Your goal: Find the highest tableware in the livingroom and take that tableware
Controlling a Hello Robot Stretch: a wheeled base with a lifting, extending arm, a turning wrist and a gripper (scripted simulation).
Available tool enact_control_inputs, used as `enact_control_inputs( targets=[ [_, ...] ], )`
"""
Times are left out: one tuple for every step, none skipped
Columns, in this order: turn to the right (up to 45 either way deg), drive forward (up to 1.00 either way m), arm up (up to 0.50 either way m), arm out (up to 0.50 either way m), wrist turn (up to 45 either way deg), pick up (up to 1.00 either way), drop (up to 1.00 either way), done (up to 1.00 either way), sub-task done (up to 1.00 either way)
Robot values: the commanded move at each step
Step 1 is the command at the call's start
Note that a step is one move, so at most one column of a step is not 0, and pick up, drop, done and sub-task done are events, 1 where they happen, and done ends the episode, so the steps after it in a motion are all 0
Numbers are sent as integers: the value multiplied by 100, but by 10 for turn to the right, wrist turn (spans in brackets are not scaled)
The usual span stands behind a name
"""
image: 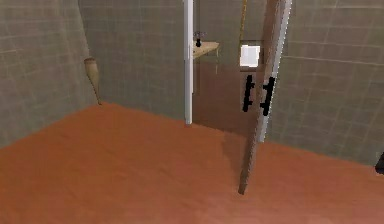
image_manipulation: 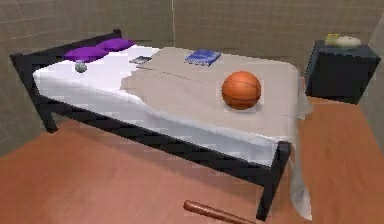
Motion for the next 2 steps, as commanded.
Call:
enact_control_inputs(
  targets=[
    [0, 100, 0, 0, 0, 0, 0, 0, 0],
    [0, 30, 0, 0, 0, 0, 0, 0, 0]
  ],
)
